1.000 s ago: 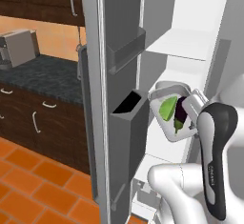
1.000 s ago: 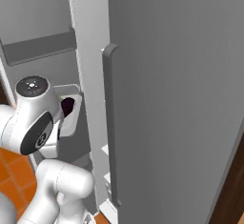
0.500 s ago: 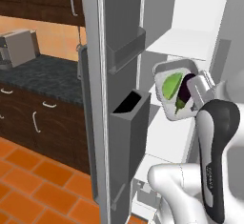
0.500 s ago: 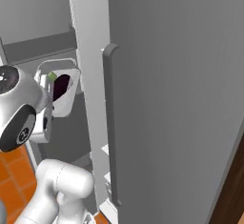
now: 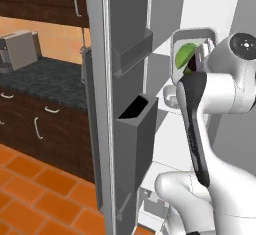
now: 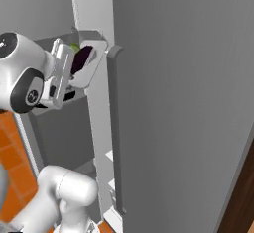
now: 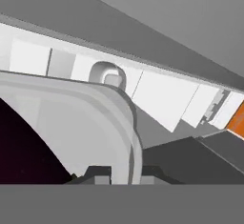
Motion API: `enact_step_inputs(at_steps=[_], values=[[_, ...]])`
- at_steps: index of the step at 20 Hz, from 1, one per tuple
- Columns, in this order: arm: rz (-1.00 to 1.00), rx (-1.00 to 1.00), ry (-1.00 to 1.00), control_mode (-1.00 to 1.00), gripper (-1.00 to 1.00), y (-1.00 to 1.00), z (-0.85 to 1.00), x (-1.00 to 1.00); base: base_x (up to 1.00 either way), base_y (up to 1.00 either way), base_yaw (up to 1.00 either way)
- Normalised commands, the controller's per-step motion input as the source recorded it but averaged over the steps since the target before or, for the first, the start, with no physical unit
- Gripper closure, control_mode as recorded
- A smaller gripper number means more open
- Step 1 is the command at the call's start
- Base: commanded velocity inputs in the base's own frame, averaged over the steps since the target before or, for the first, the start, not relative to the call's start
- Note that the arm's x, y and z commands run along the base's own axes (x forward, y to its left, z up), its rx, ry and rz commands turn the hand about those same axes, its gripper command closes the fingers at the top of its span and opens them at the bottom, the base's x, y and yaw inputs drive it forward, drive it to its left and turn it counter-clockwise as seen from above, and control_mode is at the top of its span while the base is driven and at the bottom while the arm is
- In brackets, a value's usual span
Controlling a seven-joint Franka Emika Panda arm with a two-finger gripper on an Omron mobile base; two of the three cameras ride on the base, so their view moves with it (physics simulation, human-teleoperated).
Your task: Take the meat container that has the shrimp and place it on the second highest rack of the freezer. Then take the vegetable container that has the lemon wedge and eggplant and place it on the highest rack of the freezer.
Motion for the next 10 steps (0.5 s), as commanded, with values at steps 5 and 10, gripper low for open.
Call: enact_step_inputs(at_steps=[5, 10], values=[[-0.14, 0.16, 0.00, -1.00, 1.00, -0.33, 0.10, 1.00, 0.00, 0.00, 0.00], [-0.06, 0.18, 0.00, -1.00, 1.00, -0.15, 0.09, 1.00, 0.00, 0.00, 0.00]])
